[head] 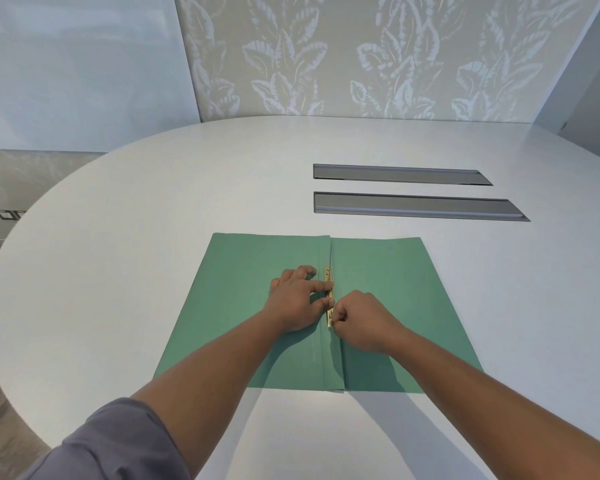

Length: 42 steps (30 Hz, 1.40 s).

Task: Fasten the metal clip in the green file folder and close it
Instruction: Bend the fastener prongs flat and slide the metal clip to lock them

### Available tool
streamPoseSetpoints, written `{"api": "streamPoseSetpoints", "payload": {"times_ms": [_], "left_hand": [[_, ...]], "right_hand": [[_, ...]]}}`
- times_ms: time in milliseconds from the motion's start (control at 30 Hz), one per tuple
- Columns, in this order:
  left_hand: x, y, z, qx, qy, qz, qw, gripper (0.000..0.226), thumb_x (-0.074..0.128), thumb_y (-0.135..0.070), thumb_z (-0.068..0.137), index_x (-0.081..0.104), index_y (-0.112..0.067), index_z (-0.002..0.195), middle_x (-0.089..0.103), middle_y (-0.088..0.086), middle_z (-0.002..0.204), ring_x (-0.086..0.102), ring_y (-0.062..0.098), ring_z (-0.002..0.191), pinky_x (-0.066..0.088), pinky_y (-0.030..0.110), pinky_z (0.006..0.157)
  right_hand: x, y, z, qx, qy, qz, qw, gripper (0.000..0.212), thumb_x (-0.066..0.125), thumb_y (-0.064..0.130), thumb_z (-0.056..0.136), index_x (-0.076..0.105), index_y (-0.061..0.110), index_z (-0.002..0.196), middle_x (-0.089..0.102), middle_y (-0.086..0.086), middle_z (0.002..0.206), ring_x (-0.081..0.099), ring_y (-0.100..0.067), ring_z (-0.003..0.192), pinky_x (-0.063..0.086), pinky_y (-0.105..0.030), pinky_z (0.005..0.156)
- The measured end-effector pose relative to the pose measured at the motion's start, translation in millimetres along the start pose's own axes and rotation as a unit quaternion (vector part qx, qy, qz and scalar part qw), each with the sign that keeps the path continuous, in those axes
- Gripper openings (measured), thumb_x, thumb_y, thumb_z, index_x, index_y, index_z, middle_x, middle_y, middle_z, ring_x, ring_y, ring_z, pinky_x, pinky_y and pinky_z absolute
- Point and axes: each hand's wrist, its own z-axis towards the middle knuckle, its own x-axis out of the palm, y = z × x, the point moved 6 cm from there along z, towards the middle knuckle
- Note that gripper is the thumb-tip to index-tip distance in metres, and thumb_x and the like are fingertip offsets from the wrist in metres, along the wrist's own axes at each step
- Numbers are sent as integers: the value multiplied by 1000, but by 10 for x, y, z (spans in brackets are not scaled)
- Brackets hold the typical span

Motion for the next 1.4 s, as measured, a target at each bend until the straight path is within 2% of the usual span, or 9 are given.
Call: {"api": "streamPoseSetpoints", "payload": {"times_ms": [100,200,300,500,600,667,833,1033,1400], "left_hand": [[-5,-7,-5,-1,-3,1,1000,44,53,-62,94,59,-49,135,40,-9,153,33,22,141,24,45,115],[-13,-11,-6,0,-4,3,1000,43,53,-59,95,60,-48,135,40,-8,154,32,23,141,24,45,114],[-15,-7,-4,3,-4,0,1000,43,53,-58,95,60,-47,135,40,-8,154,33,23,141,24,45,115],[-4,13,4,2,-6,-2,1000,44,54,-62,93,60,-49,135,40,-9,153,33,23,141,24,45,114],[5,7,-1,4,-2,1,1000,44,53,-62,94,59,-49,136,39,-9,154,32,22,142,24,45,114],[-3,0,0,3,-1,1,1000,45,53,-63,93,59,-49,135,39,-9,154,32,22,142,23,45,114],[-15,-9,-3,2,1,4,1000,46,53,-64,93,59,-49,136,39,-9,155,32,23,142,24,46,114],[-20,-8,-2,0,6,9,1000,46,53,-65,93,59,-50,136,39,-9,154,32,23,142,24,45,113],[-30,-31,-22,3,10,16,1000,46,50,-63,95,56,-49,138,38,-8,156,31,24,143,25,47,114]], "right_hand": [[34,-17,-17,27,-21,58,998,21,56,3,82,67,4,64,60,-9,60,44,-17,51,36,-26,48],[95,25,-20,18,-37,49,998,21,53,3,80,61,-3,63,66,-20,68,45,-22,52,44,-36,52],[165,79,-38,5,-44,-23,999,27,50,6,86,54,7,60,53,-9,57,44,-25,52,50,-44,57],[209,63,-93,-4,-45,-64,997,24,53,14,92,62,8,71,62,-9,69,59,-31,64,45,-35,56],[154,-18,-75,17,-59,24,998,6,64,15,88,65,10,89,69,-4,86,64,-28,80,50,-35,67],[151,-103,-71,51,-58,107,991,16,69,13,84,60,13,97,67,-2,95,63,-24,81,48,-33,65],[224,-202,-35,94,-16,182,979,27,70,12,82,51,22,99,65,-5,85,56,-19,63,44,-33,55],[232,-229,-15,117,30,225,967,30,60,3,82,48,20,103,61,-12,82,48,-18,59,36,-29,47],[249,-181,-29,95,66,177,977,35,64,5,81,48,16,110,61,-8,86,55,-16,66,42,-29,53]]}}
